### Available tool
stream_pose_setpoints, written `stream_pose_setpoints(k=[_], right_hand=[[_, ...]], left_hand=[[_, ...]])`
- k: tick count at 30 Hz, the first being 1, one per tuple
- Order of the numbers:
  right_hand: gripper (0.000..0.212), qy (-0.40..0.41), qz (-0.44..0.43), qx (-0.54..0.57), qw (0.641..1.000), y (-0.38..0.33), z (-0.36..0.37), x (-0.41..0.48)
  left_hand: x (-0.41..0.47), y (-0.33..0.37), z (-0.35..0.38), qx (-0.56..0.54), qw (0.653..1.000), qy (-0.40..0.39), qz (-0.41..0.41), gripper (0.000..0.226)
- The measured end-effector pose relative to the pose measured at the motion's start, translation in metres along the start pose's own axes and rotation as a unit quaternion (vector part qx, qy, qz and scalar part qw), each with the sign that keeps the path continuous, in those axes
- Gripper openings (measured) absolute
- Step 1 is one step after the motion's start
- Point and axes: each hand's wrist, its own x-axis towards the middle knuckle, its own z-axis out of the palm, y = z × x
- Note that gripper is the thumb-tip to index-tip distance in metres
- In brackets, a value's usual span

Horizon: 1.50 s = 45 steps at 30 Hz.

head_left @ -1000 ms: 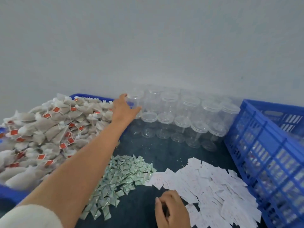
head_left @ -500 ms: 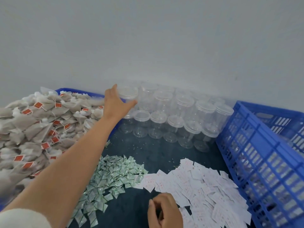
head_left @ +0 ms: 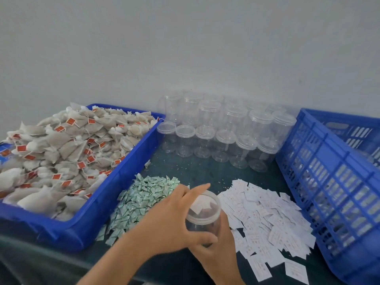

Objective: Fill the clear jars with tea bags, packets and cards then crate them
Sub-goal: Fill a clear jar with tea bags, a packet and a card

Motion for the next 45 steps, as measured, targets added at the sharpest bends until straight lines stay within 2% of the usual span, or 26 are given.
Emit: stream_pose_setpoints(k=[5,8,11,13,15,18,20,22,23,25,26,28,32,35,38,41,45], right_hand=[[0.089,-0.035,-0.052,-0.017,0.998,-0.009,0.001,-0.003],[0.078,-0.04,-0.07,-0.059,0.995,-0.012,0.0,-0.005],[0.073,-0.056,-0.061,-0.097,0.992,-0.006,0.002,-0.005],[0.067,-0.032,-0.077,-0.162,0.983,-0.001,0.006,-0.004],[0.07,0.005,-0.107,-0.222,0.969,0.001,0.012,-0.002],[0.08,0.055,-0.189,-0.278,0.94,0.004,0.017,-0.001],[0.082,0.089,-0.2,-0.292,0.931,0.006,0.015,0.0],[0.087,0.148,-0.126,-0.223,0.955,0.003,0.007,-0.001],[0.089,0.171,-0.075,-0.157,0.97,0.0,0.003,-0.002],[0.087,0.19,-0.027,-0.04,0.981,-0.001,-0.004,-0.003],[0.08,0.193,-0.025,-0.005,0.981,0.001,-0.006,-0.003],[0.069,0.185,-0.022,0.03,0.982,0.0,-0.006,-0.003],[0.077,0.135,-0.019,0.021,0.99,0.002,-0.005,-0.007],[0.086,0.098,-0.015,-0.016,0.995,0.001,-0.005,-0.008],[0.092,0.083,-0.015,-0.057,0.995,-0.004,-0.004,-0.007],[0.084,0.082,-0.015,-0.063,0.995,-0.009,-0.003,-0.008],[0.077,0.084,-0.006,-0.05,0.995,-0.01,-0.004,-0.01]], left_hand=[[0.009,0.001,-0.032,0.158,0.972,-0.038,0.173,0.077],[0.001,0.006,-0.024,0.19,0.967,0.01,0.172,0.058],[-0.005,0.012,-0.009,0.208,0.973,0.06,0.073,0.057],[-0.007,0.014,-0.001,0.209,0.974,0.073,-0.046,0.062],[-0.005,0.013,0.003,0.171,0.972,0.083,-0.138,0.06],[-0.004,0.011,-0.003,0.077,0.973,0.088,-0.198,0.048],[-0.005,0.003,-0.016,0.033,0.969,0.102,-0.222,0.048],[-0.002,-0.014,-0.032,0.007,0.956,0.136,-0.258,0.049],[-0.001,-0.024,-0.04,-0.049,0.945,0.142,-0.29,0.049],[-0.001,-0.039,-0.043,-0.264,0.893,0.128,-0.341,0.042],[-0.003,-0.044,-0.038,-0.325,0.878,0.111,-0.335,0.034],[-0.004,-0.052,-0.014,-0.31,0.9,0.096,-0.292,0.026],[0.004,-0.06,0.042,-0.173,0.946,0.117,-0.247,0.013],[0.007,-0.057,0.072,-0.005,0.977,0.103,-0.188,0.017],[0.006,-0.053,0.085,0.088,0.976,0.121,-0.159,0.029],[0.007,-0.043,0.066,0.061,0.973,0.169,-0.144,0.033],[0.006,-0.043,-0.006,0.028,0.95,0.283,-0.131,0.023]])
